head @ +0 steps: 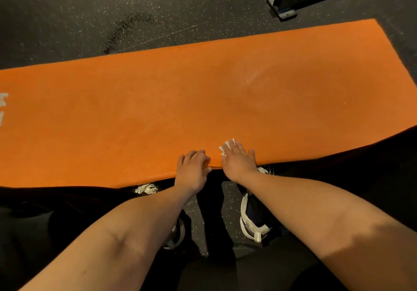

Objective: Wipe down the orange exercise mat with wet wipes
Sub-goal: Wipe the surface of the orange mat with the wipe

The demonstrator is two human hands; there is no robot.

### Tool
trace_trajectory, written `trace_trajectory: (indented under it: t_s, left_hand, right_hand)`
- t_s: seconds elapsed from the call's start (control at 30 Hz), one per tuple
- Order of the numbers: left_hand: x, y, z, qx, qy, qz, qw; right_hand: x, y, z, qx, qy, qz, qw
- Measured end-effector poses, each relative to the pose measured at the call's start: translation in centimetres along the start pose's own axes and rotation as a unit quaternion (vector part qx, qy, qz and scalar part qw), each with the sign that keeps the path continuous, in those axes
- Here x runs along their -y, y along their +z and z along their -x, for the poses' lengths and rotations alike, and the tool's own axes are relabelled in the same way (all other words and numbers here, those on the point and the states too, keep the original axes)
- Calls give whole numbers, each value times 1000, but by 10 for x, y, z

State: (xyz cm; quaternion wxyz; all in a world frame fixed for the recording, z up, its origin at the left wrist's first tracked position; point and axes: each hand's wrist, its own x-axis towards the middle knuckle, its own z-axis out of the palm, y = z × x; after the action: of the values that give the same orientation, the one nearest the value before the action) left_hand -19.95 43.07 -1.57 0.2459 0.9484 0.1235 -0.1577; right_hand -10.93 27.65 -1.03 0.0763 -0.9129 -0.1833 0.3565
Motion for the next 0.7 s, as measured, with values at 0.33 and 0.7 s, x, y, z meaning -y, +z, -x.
trace_trajectory:
  t_s: [0.33,0.7]
  left_hand:
    - [-1,-33,-13,-33,-104,60,992]
    - [52,-64,-5,-107,-210,72,969]
  right_hand:
    - [25,-6,-8,-54,7,-79,995]
    - [93,1,-19,7,-89,-98,991]
